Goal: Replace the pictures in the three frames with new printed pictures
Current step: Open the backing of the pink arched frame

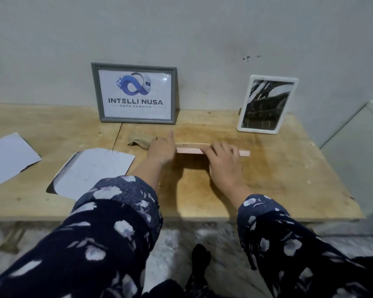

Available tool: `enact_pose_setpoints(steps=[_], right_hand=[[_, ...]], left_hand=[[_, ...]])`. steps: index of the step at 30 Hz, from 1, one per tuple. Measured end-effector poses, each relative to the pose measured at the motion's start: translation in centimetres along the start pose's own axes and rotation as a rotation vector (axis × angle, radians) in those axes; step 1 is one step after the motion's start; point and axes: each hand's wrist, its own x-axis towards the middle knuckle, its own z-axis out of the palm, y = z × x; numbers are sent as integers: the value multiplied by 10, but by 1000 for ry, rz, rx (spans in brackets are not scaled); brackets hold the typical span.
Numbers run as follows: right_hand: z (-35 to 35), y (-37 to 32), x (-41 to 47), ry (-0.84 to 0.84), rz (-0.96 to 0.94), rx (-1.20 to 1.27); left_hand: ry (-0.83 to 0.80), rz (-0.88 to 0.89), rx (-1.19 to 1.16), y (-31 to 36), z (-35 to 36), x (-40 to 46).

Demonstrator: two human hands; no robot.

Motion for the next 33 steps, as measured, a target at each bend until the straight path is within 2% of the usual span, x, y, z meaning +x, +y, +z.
enact_pose_setpoints(steps=[9, 15, 17, 20, 22, 24, 26, 33], right_hand=[[27, -7, -66, -176, -114, -81], [45, 0, -82, -319, -135, 57], [36, 8, -78, -344, -40, 161], [30, 30, -65, -389, 283, 178], [30, 45, -55, -526, 486, 207], [32, 55, -47, -654, 605, 358], [33, 62, -43, -720, 610, 435], [35, 76, -32, -834, 544, 317]], left_hand=[[-68, -72, -30, -38, 25, -17], [-92, -64, 124, -54, 36, -22], [-89, -51, 171, -58, 37, -20], [-87, -42, 194, -59, 38, -16], [-80, -56, 213, -57, 40, -16], [-78, -82, 234, -53, 44, -16], [-72, -110, 248, -49, 47, -18], [18, -293, 185, -32, 59, -17]])
